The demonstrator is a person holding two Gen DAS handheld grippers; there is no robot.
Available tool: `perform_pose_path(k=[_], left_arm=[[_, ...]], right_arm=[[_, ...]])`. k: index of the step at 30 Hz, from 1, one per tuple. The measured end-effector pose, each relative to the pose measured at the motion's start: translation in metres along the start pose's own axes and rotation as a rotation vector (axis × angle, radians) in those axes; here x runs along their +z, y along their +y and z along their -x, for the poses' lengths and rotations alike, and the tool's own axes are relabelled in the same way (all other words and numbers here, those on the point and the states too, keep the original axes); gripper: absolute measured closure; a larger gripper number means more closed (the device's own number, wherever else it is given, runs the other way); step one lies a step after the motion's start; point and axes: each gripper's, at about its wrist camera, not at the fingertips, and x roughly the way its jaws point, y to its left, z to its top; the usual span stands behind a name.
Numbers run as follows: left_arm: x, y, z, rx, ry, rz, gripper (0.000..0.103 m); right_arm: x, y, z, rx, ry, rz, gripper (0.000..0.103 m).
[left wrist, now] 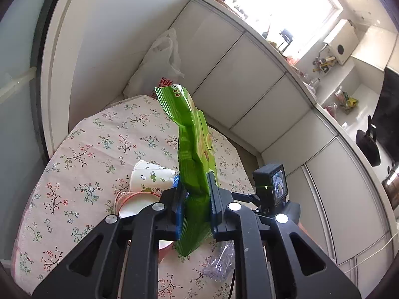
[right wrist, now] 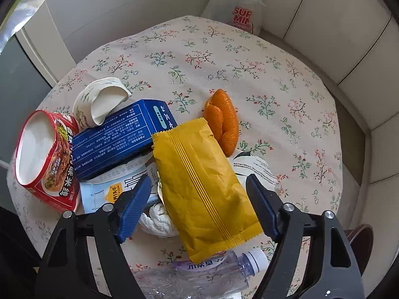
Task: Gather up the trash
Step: 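Grasp the green chip bag with the left tool while the right tool grasps the yellow wrapper, then carry the yellow wrapper with the right tool over the brown bin and release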
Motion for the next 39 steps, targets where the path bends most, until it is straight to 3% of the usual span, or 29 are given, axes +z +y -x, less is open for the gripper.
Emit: perform_pose_path(k=[7,12,20,30,39], left_arm=[[0.0,0.006,-0.006,0.014,0.024,0.033,0.087],[-0.001,0.006,-0.007,0.017,0.029,0.029,0.087],[-0.002,0.007,-0.012,0.039,0.048,0.035,0.087],[-0.003,0.002,-0.013,0.052,0.025,0.038,0.087],[-0.008,-0.011,-0.023,0.054,0.006,0.037,0.087]], right_arm=[[-0.003,0.001,-0.014,0.044,0.02,-0.047,0.048],[-0.003,0.0,-0.01,0.04,-0.006,-0.056,0.075],[-0.009,-0.005,-0.003,0.031,-0.057,-0.113,0.091],[-0.027,-0.009,0.035,-0.039,-0.223,-0.238,0.094],[-0.054,-0.012,0.098,-0.143,-0.412,-0.333,0.094]])
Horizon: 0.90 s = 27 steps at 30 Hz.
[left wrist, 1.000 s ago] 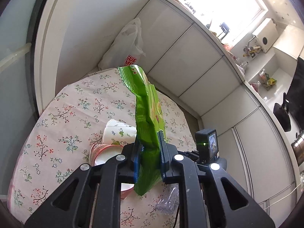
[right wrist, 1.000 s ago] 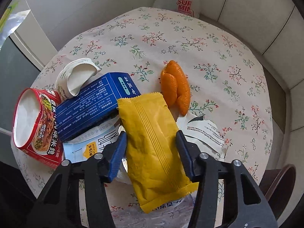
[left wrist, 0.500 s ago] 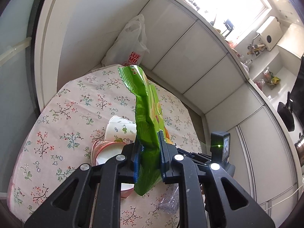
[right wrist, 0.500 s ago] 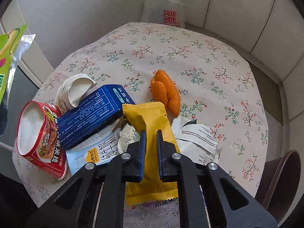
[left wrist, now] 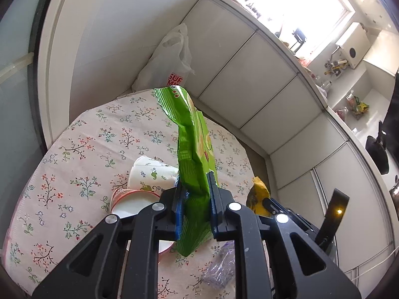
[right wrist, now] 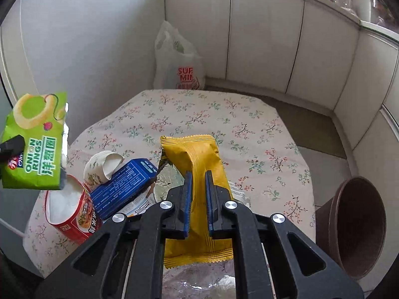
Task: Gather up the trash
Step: 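Carry the yellow wrapper with the right tool over the brown bin and release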
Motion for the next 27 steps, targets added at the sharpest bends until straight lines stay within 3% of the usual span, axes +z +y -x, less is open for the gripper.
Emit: perform_pose_path(k=[6,15,27], left_arm=[[-0.007,-0.016,-0.007,-0.032,-0.007,-0.006,0.087],[-0.022,-0.057,-0.024,-0.094,-0.003,-0.052,0.087],[-0.047,-0.122,-0.046,-0.155,0.027,-0.161,0.087]], right_arm=[[-0.003,-0.016,0.037,-0.043,-0.102,-0.034,0.094],[-0.016,-0.061,0.085,-0.179,-0.251,-0.129,0.094],[-0.034,-0.14,0.117,-0.344,-0.317,-0.294,0.093]])
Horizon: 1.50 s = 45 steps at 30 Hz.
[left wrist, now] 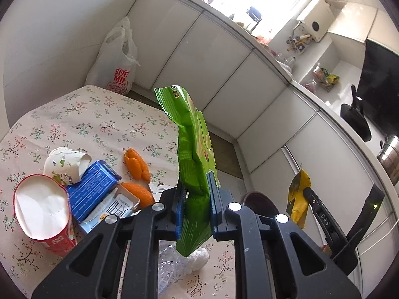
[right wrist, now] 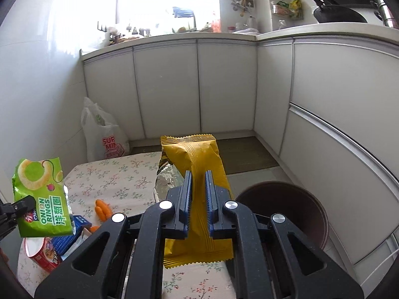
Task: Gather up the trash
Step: 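Carry the yellow wrapper with the right tool over the brown bin and release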
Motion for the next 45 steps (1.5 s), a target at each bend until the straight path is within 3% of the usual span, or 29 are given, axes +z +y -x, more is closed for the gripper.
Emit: perform_pose_path(k=[14,25,35,37,40,45], left_arm=[[-0.015,-0.096,-0.061,-0.124,0.09,-0.065,0.087],[-0.037,-0.155,-0.122,-0.192,0.214,-0.091,0.087],[-0.05,-0.179,-0.154,-0.202,0.28,-0.118,0.086],[-0.053,-0.182,-0.159,-0.202,0.293,-0.117,0.086],[-0.056,-0.188,-0.168,-0.202,0.315,-0.122,0.086],[-0.066,-0.203,-0.181,-0.203,0.35,-0.145,0.085]], right_arm=[[0.002,-0.096,-0.007,-0.206,-0.003,-0.149,0.092],[-0.009,-0.157,-0.028,-0.261,0.085,-0.301,0.089],[-0.012,-0.18,-0.033,-0.277,0.106,-0.393,0.044],[-0.013,-0.183,-0.029,-0.296,0.099,-0.406,0.033],[-0.015,-0.193,-0.02,-0.359,0.075,-0.437,0.008],[-0.016,-0.212,-0.013,-0.4,0.072,-0.49,0.007]])
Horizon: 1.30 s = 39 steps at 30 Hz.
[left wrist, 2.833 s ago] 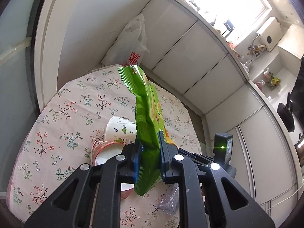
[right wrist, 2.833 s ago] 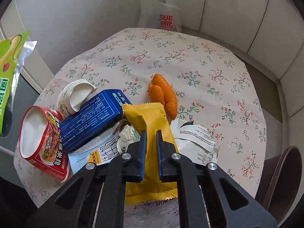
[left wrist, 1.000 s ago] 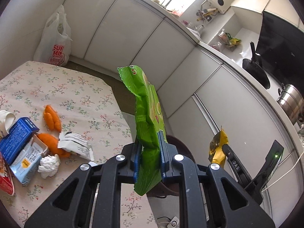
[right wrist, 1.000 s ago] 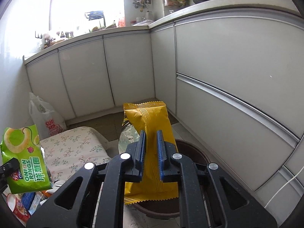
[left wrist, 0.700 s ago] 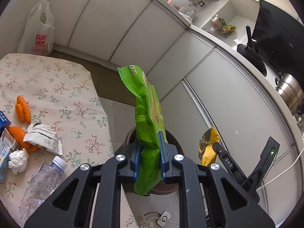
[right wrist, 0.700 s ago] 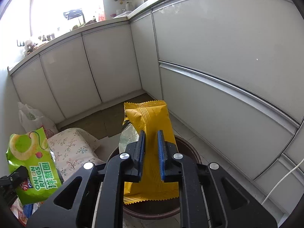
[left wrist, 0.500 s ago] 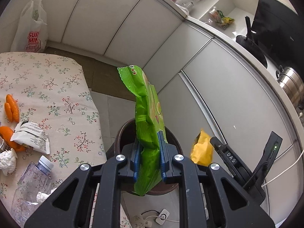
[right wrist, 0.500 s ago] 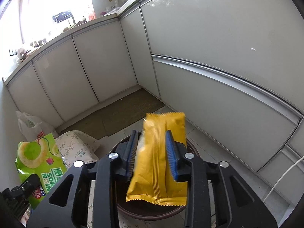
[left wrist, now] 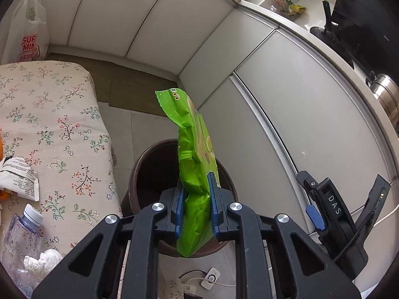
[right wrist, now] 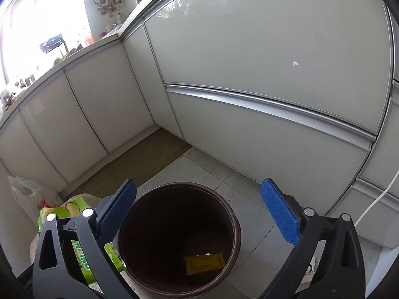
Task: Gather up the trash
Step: 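Carry the yellow wrapper with the right tool over the brown bin and release, then open the left tool over the brown bin to drop the green chip bag, then return both tools to the table and grasp the red paper cup with the left tool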
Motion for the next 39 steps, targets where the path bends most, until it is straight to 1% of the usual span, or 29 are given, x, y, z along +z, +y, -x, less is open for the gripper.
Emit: perform_pose_path(k=[7,11,14,15,16,18,21,24,27,31,35,39], left_arm=[[-0.001,-0.019,-0.026,0.01,0.045,-0.037,0.085],[0.0,-0.032,-0.045,0.033,0.082,-0.076,0.084],[0.0,-0.038,-0.055,0.059,0.104,-0.086,0.073],[-0.001,-0.038,-0.056,0.065,0.104,-0.086,0.066],[-0.002,-0.037,-0.056,0.07,0.102,-0.086,0.062],[-0.004,-0.035,-0.055,0.081,0.1,-0.085,0.058],[-0.007,-0.028,-0.052,0.104,0.095,-0.074,0.054],[-0.01,-0.018,-0.045,0.133,0.09,-0.051,0.052],[-0.01,-0.012,-0.037,0.155,0.076,-0.038,0.046],[-0.012,-0.005,-0.021,0.198,0.039,-0.045,0.045],[-0.014,0.009,-0.001,0.231,0.014,-0.039,0.045],[-0.018,0.029,0.027,0.27,-0.025,-0.01,0.045]], right_arm=[[0.005,-0.024,-0.003,-0.011,0.024,-0.064,0.007],[0.009,-0.031,-0.007,-0.012,0.039,-0.097,0.007],[0.011,-0.036,-0.009,-0.012,0.046,-0.117,0.007],[0.011,-0.037,-0.009,-0.012,0.047,-0.119,0.007],[0.011,-0.037,-0.009,-0.011,0.047,-0.121,0.007],[0.011,-0.038,-0.009,-0.009,0.051,-0.122,0.007],[0.008,-0.037,-0.01,-0.004,0.062,-0.116,0.007],[0.004,-0.031,-0.009,0.006,0.078,-0.093,0.007],[-0.004,-0.015,-0.007,0.008,0.09,-0.011,0.007],[-0.015,0.008,-0.002,0.009,0.088,0.096,0.007],[-0.023,0.024,0.006,0.033,0.088,0.143,0.007],[-0.031,0.043,0.012,0.051,0.083,0.19,0.007]])
